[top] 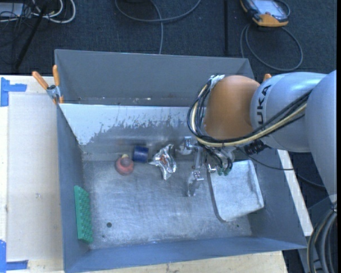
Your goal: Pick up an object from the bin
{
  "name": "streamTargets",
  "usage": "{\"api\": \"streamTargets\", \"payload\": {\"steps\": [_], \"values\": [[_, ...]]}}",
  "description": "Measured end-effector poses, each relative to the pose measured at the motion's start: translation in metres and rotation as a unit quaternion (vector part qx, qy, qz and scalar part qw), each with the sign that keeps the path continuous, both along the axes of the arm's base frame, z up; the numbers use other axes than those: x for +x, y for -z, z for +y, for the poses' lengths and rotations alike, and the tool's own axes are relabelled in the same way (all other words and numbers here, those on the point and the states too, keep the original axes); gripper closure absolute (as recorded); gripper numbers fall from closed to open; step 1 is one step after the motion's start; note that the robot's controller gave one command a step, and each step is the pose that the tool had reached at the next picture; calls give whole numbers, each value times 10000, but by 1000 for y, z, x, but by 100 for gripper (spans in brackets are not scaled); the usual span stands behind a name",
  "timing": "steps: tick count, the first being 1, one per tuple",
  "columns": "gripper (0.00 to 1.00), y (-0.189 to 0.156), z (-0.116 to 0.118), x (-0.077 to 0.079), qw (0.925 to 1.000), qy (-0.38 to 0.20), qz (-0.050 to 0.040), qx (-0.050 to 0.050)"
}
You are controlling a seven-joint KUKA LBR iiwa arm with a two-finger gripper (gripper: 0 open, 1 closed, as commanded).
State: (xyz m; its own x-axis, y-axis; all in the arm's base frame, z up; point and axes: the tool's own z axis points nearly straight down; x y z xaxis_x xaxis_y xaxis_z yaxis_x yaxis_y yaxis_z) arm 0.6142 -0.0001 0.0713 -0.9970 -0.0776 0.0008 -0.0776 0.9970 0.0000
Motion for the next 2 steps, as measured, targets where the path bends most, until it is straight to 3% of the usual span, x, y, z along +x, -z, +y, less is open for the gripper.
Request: {"api": "streamTargets", "payload": {"steps": [1, 2], "values": [[0, -2, 6, 8, 10000, 53, -1, -12], [0, -3, 12, 9, 9780, -2083, -64, -6]]}}
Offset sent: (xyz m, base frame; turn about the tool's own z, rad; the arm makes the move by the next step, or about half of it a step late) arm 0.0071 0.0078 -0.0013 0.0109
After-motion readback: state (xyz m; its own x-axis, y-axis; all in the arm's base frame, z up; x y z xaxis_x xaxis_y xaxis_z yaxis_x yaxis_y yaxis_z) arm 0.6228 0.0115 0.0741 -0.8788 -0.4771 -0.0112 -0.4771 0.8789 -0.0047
